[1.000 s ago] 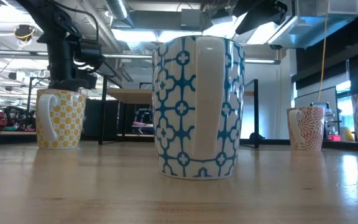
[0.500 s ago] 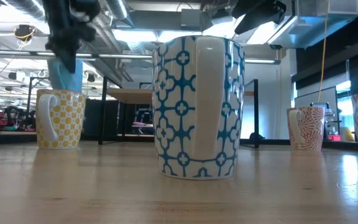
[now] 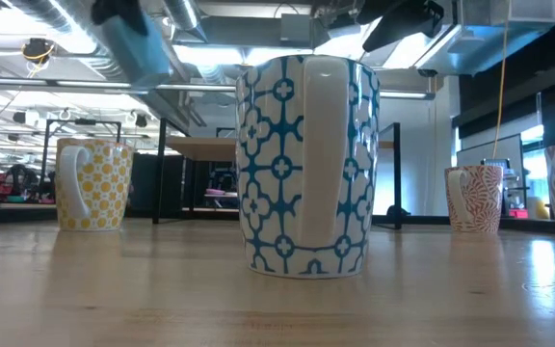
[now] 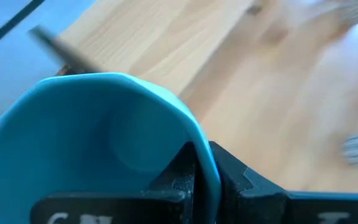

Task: Place coffee mugs
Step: Put the blue mug on the shelf

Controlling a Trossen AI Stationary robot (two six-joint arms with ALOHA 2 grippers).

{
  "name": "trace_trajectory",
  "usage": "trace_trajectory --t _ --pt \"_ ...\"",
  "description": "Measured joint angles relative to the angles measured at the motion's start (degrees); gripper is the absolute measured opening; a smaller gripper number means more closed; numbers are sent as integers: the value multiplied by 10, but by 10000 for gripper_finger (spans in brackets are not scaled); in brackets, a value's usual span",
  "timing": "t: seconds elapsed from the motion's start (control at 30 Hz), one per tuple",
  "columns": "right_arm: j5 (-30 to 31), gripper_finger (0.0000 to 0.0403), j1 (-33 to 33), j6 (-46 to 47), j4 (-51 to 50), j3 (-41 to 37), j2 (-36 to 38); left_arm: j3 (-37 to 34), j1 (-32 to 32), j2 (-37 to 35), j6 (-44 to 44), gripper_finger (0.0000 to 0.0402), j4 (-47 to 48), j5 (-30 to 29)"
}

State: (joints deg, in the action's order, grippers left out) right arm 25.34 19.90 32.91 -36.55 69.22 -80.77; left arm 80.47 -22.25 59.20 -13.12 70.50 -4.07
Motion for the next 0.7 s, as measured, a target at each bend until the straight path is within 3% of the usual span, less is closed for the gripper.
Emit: trace_trajectory --t 0.3,0.7 --pt "1 232 24 -21 172 -76 3 0 142 80 -60 17 -80 -6" --pt "6 232 30 -3 180 -145 3 0 210 265 -108 17 -120 -10"
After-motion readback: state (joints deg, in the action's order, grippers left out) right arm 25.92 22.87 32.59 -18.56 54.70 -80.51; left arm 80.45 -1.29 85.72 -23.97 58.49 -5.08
